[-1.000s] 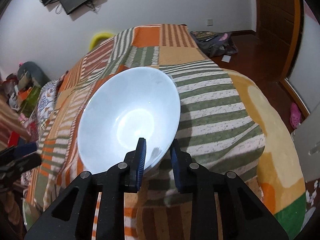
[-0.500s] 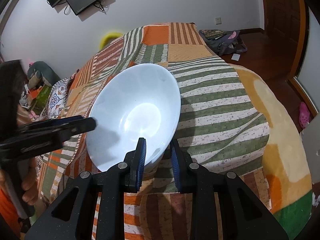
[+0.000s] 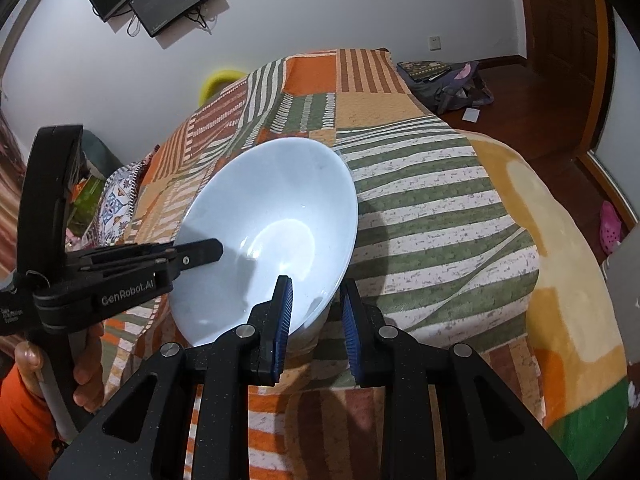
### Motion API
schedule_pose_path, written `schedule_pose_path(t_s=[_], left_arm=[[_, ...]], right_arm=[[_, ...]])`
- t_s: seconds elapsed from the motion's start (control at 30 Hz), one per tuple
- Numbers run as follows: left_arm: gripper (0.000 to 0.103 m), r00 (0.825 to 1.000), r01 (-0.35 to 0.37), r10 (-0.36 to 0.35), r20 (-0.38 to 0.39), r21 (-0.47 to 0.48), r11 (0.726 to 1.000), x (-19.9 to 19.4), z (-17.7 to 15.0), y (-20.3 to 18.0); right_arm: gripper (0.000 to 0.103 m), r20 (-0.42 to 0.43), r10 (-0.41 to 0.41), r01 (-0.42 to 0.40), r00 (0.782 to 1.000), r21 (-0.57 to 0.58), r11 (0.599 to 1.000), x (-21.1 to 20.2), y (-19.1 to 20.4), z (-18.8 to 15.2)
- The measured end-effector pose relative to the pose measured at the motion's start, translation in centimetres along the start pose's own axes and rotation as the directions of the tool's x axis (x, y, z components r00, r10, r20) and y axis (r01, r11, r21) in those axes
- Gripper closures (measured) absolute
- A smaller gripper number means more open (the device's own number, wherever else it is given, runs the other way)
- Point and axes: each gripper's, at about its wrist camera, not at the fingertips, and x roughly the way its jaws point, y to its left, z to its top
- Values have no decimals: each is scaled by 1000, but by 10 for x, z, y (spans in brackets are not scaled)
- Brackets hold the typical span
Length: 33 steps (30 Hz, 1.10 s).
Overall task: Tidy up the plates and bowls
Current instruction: 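Lift the spotted white bowl with both grippers and carry it over the stack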
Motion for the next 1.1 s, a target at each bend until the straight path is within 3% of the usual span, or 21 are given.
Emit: schedule_pose_path(t_s=[0.23, 0.57, 1.1], left_arm=[[88, 1000, -5, 4, 31, 28, 1000, -38, -26, -7], [88, 992, 22, -18, 127, -30, 999, -115, -68, 1], [86, 966, -38, 58, 252, -82, 996, -226, -155, 20]], right_arm=[[81, 23, 4, -4, 1000, -8, 1000, -23, 15, -4], [81, 61, 49, -47, 997, -43, 998, -64, 52, -21], [81, 98, 114, -98, 989, -158, 983, -109, 124, -55]])
